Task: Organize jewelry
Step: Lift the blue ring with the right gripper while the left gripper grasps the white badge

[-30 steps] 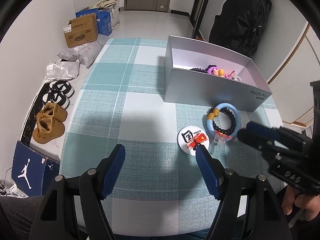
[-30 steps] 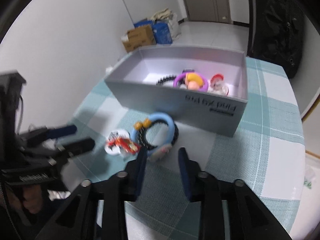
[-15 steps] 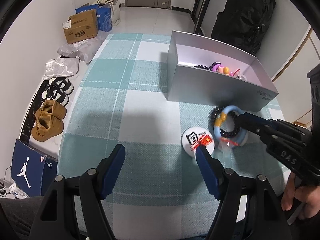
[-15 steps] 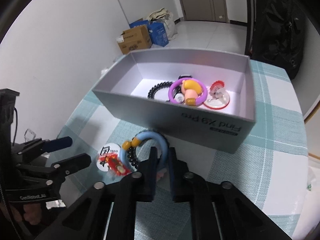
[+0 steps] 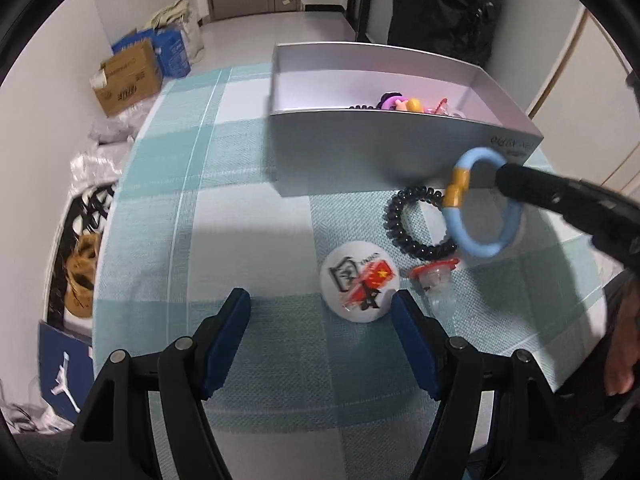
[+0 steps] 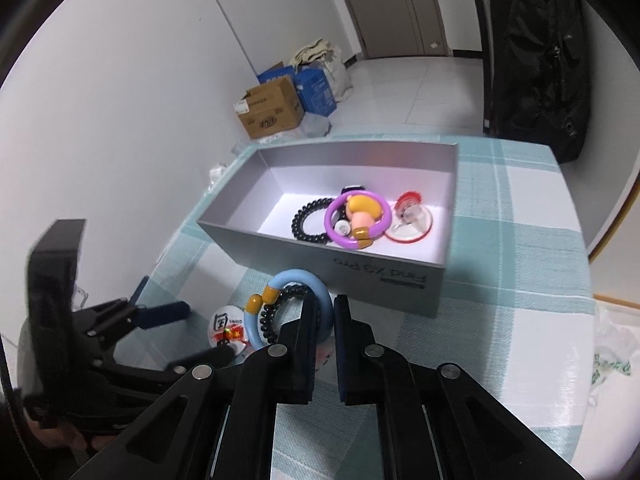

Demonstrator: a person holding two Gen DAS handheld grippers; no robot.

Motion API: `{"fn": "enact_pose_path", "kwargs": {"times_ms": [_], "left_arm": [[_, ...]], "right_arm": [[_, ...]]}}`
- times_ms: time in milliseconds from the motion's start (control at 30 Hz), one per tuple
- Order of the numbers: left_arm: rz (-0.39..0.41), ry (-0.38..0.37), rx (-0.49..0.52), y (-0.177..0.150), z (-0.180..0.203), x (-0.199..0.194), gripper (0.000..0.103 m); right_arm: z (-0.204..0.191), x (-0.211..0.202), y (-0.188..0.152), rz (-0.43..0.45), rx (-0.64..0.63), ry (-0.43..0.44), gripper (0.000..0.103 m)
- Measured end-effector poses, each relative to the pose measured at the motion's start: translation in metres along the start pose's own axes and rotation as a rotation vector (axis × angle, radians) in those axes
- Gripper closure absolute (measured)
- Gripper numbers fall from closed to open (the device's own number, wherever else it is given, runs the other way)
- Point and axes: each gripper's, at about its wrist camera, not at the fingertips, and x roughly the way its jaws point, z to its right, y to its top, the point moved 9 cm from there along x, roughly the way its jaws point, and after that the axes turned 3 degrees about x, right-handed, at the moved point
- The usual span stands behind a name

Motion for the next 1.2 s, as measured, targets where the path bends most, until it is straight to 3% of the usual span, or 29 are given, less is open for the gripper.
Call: {"fn": "enact_pose_path", "kwargs": {"times_ms": [433, 500, 567, 900, 1200], "left_arm": [[0.006, -0.024, 0.05, 0.011, 0.01, 0.001, 0.037], [0.013, -0.027, 0.053, 0.012, 0.011, 0.001, 0.056], [0.013, -0.035, 0.064, 0.014, 0.015, -0.001, 0.065], [0.009, -0.074, 0.027, 0.007, 0.012, -0.012, 0.065], [0.169, -0.13, -0.039, 0.048, 0.011, -0.061, 0.065]], "right_arm": [[0.014, -0.035, 0.007, 0.085, 0.035, 0.025, 0.096], [0.017, -0.039, 0.007, 0.093, 0.046, 0.031, 0.096], [0.018, -0.044, 0.009, 0.109, 0.049, 0.036, 0.096], [0.014, -0.058, 0.016, 0.16, 0.061, 0.071, 0.096], [0.01, -0.065, 0.033, 0.184, 0.066, 0.081, 0.096]]}}
